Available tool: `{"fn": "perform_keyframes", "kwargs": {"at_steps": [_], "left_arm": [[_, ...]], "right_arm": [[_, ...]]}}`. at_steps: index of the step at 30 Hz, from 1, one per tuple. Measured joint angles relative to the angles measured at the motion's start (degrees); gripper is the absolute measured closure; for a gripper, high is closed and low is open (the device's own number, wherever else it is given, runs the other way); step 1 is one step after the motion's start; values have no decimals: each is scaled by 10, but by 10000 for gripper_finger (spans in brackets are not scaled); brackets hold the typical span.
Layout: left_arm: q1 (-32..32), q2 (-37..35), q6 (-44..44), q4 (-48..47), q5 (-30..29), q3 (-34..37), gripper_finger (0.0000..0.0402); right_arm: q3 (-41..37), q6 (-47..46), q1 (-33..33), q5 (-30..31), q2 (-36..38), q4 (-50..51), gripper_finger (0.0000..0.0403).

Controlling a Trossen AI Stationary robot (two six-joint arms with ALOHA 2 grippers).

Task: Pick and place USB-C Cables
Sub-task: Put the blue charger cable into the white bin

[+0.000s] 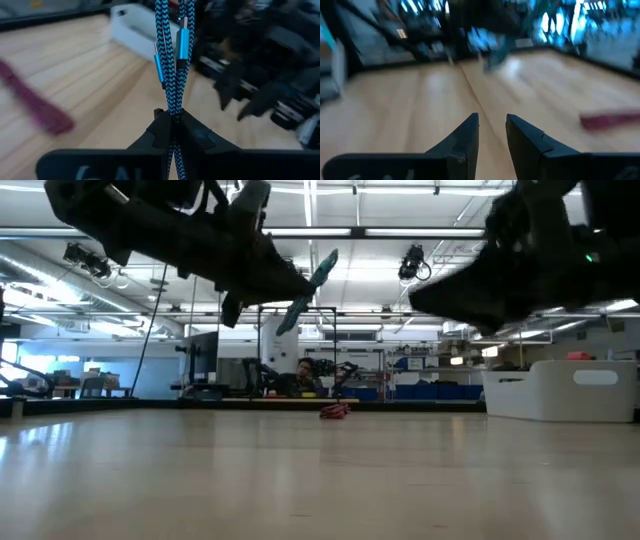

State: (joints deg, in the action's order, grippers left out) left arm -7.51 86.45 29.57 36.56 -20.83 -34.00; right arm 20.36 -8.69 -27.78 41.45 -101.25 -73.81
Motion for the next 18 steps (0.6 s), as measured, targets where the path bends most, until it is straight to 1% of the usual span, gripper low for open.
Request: {"fn": "perform_keyframes", "kwargs": {"at_steps": [4, 7, 10, 14, 18], "left_arm": [[-23, 32, -44, 80, 0, 0, 374], [-36, 65, -85, 135, 0, -7, 379], [-45, 102, -125, 172, -1, -27, 379], [-50, 146, -168, 174, 3, -69, 373], [-50, 178, -196, 174, 36, -111, 374]], "right_arm": [[0, 49, 39, -78, 1, -111, 289], [0, 58, 55, -109, 2, -153, 267], [0, 42, 73, -124, 2, -154, 237], [0, 18, 96, -187, 2, -153, 195], [0, 13, 108, -199, 2, -153, 171]]}}
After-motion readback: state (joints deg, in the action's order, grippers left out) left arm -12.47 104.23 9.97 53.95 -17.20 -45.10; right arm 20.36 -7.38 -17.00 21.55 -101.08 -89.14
